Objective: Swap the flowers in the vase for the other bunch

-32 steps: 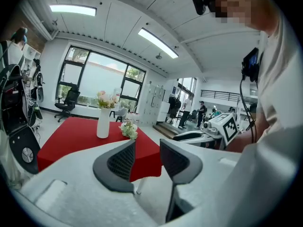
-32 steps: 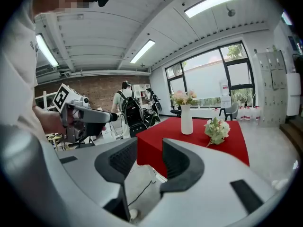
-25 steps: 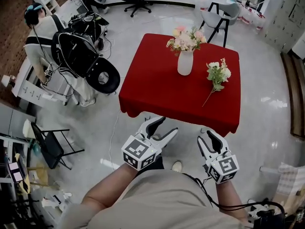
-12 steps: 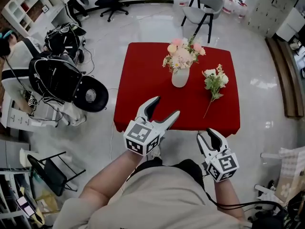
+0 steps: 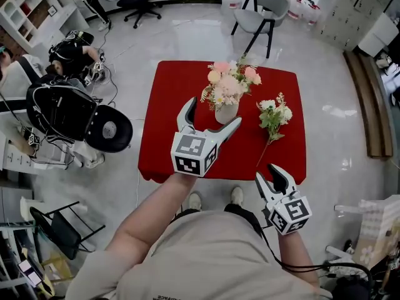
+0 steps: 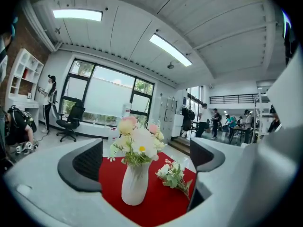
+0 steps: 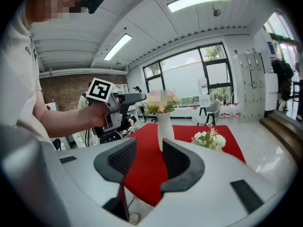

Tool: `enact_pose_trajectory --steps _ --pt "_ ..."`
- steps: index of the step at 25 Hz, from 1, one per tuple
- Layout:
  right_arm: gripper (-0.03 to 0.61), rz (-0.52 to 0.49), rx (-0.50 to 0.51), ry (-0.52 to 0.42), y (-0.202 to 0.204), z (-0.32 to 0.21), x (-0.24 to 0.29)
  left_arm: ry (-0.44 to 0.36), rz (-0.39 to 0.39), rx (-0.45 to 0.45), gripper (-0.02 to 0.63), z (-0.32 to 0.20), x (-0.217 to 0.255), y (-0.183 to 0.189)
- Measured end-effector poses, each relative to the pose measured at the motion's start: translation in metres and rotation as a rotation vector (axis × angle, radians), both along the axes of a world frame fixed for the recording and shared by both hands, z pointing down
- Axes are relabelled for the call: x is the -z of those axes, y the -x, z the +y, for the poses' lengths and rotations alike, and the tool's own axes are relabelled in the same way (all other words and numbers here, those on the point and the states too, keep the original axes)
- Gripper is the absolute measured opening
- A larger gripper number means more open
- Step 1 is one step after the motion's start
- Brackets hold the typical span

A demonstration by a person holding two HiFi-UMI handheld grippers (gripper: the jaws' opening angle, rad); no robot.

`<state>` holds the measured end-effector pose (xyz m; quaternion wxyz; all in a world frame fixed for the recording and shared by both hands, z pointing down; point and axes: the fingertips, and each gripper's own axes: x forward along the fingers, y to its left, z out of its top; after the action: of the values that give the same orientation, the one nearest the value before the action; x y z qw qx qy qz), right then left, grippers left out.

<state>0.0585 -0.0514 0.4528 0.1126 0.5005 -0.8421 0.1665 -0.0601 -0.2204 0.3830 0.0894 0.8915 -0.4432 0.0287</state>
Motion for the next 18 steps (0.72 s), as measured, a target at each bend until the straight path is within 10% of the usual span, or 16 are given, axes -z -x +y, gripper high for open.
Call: enact_pose_trajectory --steps 18 --pt "0.173 0.017 0.104 0.004 -0.08 -0.067 0.0 0.139 0.118 0.187 0.584 -0.095 -0.032 -0.016"
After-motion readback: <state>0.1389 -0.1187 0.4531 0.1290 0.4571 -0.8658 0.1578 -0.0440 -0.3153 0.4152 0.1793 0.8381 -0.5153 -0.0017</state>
